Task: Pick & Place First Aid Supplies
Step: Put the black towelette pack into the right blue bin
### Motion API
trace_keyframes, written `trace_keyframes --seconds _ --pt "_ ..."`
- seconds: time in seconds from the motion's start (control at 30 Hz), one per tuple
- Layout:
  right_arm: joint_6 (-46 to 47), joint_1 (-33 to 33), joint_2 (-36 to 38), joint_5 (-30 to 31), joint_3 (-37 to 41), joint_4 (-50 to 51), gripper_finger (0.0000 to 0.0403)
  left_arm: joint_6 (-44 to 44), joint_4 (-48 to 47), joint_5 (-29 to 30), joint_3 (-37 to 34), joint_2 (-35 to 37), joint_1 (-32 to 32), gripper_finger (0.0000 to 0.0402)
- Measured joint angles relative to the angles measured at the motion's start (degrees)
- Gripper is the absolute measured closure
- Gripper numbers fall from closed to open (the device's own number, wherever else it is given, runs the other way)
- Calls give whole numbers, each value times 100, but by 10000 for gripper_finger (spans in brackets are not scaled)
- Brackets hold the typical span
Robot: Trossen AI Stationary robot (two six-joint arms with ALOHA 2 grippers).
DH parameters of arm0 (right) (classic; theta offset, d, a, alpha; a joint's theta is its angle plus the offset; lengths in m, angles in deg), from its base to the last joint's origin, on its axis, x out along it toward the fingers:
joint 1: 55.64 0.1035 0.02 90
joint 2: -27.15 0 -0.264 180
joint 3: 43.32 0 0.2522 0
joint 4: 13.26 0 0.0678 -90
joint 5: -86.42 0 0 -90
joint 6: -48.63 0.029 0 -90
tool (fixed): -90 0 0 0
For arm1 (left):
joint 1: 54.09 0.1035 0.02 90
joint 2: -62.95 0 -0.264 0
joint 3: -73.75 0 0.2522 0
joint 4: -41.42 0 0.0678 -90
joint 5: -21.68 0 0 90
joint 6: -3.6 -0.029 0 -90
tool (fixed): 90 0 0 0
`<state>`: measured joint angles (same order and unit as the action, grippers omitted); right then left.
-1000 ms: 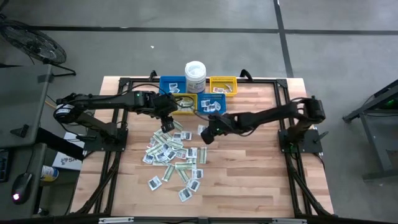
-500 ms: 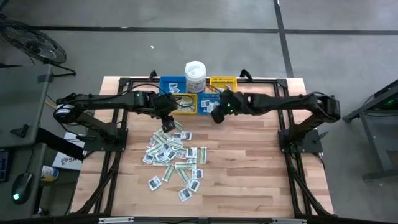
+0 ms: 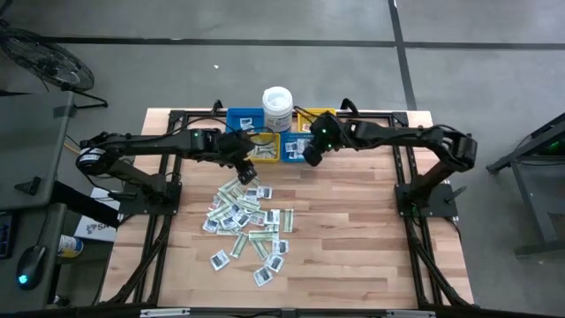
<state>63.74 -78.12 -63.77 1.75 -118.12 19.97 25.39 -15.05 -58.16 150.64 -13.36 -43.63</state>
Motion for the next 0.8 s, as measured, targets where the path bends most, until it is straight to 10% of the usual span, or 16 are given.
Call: trace_keyframes --seconds 0.8 --pt "-547 -607 -776 -1041 2 -737 387 1025 125 -17 0 -2 0 207"
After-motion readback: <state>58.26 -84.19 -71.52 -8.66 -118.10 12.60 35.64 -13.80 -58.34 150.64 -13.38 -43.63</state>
